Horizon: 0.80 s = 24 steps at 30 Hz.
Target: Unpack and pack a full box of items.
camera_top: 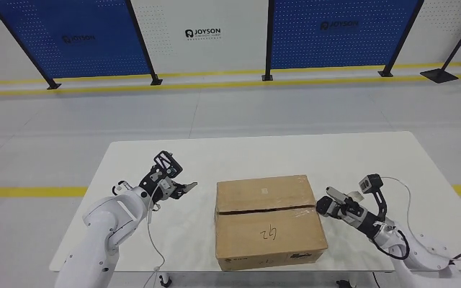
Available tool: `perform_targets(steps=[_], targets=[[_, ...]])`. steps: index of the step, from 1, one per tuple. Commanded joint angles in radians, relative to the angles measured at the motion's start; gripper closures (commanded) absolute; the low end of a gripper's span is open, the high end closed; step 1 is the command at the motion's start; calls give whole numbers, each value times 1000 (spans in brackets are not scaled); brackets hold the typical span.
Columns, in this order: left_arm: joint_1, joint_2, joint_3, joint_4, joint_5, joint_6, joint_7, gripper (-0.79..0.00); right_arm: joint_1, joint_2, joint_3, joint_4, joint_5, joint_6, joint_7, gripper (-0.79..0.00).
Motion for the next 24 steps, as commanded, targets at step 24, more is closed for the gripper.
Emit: perform_targets(steps=[24], targets=[[0,0,0,0,0,0,0,-785,-11,11,-14,3,12,-1,-12,-785]])
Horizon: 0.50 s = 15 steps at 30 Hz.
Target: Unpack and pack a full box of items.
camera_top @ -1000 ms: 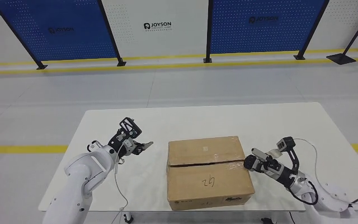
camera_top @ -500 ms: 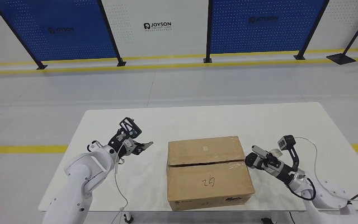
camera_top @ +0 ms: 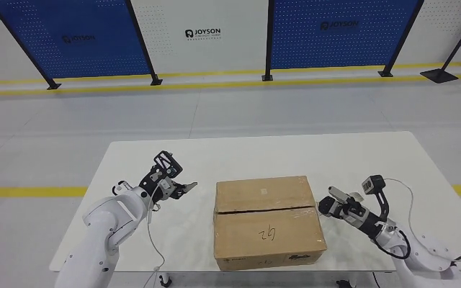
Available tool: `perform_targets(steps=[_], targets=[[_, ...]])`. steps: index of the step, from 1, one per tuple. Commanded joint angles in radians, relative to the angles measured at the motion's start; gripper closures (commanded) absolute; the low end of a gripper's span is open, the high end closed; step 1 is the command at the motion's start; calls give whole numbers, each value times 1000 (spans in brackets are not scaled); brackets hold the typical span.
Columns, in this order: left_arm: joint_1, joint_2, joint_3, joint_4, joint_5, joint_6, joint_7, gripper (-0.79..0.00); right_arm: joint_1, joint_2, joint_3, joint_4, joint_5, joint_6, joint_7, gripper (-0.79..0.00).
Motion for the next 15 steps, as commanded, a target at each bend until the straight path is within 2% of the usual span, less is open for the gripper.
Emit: perform_targets(steps=[1,7,15], targets=[[0,0,0,0,0,0,0,-785,-1,0,-10,-1,6,0,6,-785],[0,0,0,0,0,0,0,-785,-3,-1,-35,-7,52,-3,46,-785],[0,0,0,0,0,0,0,-785,-33,7,-6,-37,170,14,150,-785]])
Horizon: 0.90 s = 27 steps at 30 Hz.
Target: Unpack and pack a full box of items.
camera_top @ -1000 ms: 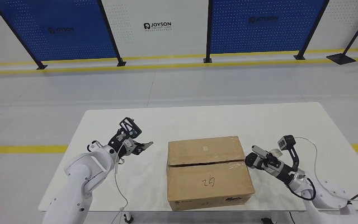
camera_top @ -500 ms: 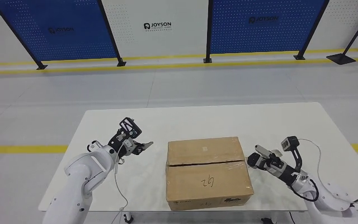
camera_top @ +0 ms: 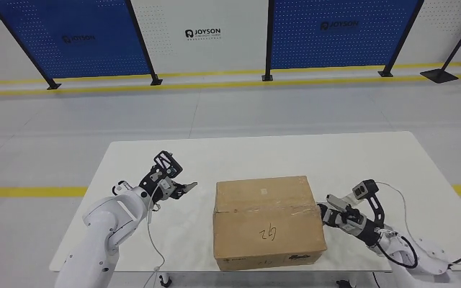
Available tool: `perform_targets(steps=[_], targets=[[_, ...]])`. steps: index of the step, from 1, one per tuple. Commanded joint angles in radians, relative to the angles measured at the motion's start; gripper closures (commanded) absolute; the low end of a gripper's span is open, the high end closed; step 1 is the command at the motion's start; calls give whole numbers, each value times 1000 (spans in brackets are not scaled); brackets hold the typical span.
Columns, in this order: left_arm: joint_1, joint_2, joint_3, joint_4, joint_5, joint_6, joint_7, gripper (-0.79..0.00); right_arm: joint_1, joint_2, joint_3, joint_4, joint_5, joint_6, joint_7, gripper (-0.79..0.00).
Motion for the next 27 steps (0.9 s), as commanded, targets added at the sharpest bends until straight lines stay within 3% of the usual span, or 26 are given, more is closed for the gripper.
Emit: perform_targets(steps=[1,7,12,27], targets=[[0,0,0,0,0,0,0,-785,-8,3,7,-13,15,5,35,-785],[0,0,0,0,0,0,0,-785,-45,13,14,-66,72,18,203,-785],[0,0,0,0,0,0,0,-785,-67,28,19,-90,-10,15,322,-785],[0,0,0,0,0,0,0,-785,-101,43,-13,-129,-49,-31,368,-785]])
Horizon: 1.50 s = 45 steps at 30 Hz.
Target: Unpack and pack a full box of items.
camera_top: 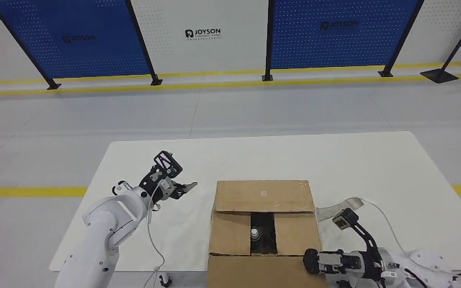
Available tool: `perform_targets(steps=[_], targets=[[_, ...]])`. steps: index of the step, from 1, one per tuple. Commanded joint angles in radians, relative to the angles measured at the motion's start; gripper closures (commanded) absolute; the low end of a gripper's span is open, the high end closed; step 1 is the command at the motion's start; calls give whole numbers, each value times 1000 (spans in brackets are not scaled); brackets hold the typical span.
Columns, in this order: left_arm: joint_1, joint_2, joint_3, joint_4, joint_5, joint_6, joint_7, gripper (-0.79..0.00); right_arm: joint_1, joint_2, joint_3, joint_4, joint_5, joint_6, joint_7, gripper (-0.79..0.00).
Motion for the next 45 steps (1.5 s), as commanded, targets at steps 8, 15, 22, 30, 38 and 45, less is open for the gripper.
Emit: perform_targets(steps=[8,15,22,30,38,45], targets=[[-28,-5,42,-31,-88,-20,42,-785,-1,-1,65,8,86,-81,-195,-785],[-102,-17,191,-61,-154,-27,-36,-785,-28,-2,106,28,93,-107,-343,-785],[-108,-23,230,-87,-162,2,-37,-785,-59,0,125,29,89,-116,-377,-785],[-103,-22,239,-85,-146,2,-48,-785,-79,2,138,29,92,-118,-400,-785],[-171,-49,438,-50,-148,76,-154,-785,-68,3,124,27,65,-110,-407,-785],[-268,-78,552,39,-197,176,-268,-785,-89,7,144,31,47,-99,-414,-785]])
